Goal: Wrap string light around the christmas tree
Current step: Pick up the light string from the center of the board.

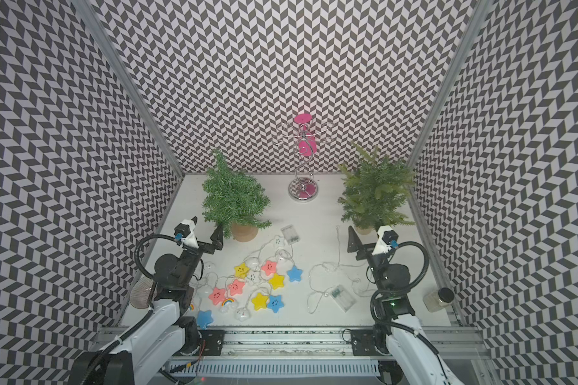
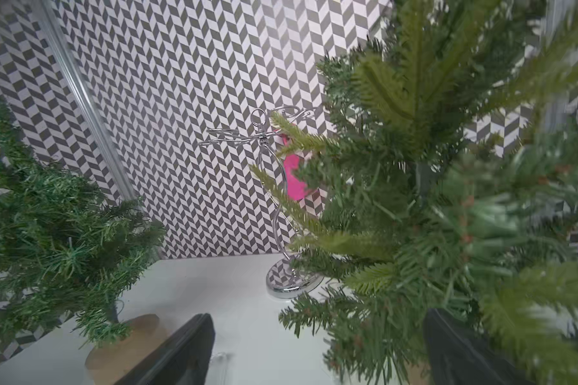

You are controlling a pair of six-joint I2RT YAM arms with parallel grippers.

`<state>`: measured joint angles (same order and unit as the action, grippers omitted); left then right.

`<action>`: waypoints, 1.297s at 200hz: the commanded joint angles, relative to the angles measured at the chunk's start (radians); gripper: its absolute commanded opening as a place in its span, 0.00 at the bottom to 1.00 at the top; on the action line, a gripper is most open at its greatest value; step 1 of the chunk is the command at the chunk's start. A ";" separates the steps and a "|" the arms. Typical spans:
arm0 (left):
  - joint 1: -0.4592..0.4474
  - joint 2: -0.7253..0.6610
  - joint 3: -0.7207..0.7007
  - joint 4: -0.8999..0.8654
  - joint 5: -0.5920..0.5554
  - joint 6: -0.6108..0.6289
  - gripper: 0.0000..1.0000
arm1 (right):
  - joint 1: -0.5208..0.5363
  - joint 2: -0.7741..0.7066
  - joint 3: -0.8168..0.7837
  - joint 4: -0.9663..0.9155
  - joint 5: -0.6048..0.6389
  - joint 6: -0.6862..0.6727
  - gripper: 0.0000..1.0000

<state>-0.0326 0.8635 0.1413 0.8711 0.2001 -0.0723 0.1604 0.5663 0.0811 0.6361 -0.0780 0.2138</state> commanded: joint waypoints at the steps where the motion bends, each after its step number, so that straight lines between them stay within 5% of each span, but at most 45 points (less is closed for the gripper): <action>1: -0.003 -0.057 0.032 -0.107 -0.018 -0.186 0.99 | 0.000 -0.076 0.048 -0.150 -0.007 0.110 0.99; 23: -0.004 -0.181 0.072 -0.283 -0.049 -0.340 0.99 | 0.000 -0.202 0.116 -0.326 -0.071 0.247 0.99; 53: -0.002 -0.347 0.019 -0.312 0.000 -0.480 0.99 | 0.000 -0.377 0.079 -0.276 -0.282 0.340 0.99; 79: 0.000 -0.432 -0.008 -0.263 0.149 -0.523 0.99 | 0.008 -0.302 0.204 -0.300 -0.497 0.297 0.99; 95: -0.008 -0.435 0.020 -0.306 0.210 -0.522 0.99 | 0.041 -0.230 0.241 -0.302 -0.510 0.269 0.99; 125: -0.100 -0.406 0.076 -0.416 0.218 -0.465 0.94 | 0.293 -0.015 0.288 -0.284 -0.300 0.131 0.99; 152: -0.314 -0.309 0.118 -0.477 0.039 -0.355 0.92 | 0.557 0.260 0.419 -0.326 -0.023 0.002 0.99; 178: -0.453 -0.203 0.125 -0.464 -0.073 -0.325 0.88 | 0.564 0.537 0.512 -0.294 0.001 0.026 0.99; 204: -0.479 -0.170 0.083 -0.420 -0.067 -0.325 0.77 | 0.548 0.797 0.615 -0.314 0.066 0.027 0.98; 259: -0.547 -0.019 0.030 -0.391 -0.210 -0.327 0.61 | 0.455 1.196 0.768 -0.294 -0.068 0.010 0.90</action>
<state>-0.5304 0.7792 0.1905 0.4530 0.1024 -0.4034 0.6544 1.6638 0.8009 0.3084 -0.1101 0.2432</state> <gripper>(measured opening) 0.631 0.908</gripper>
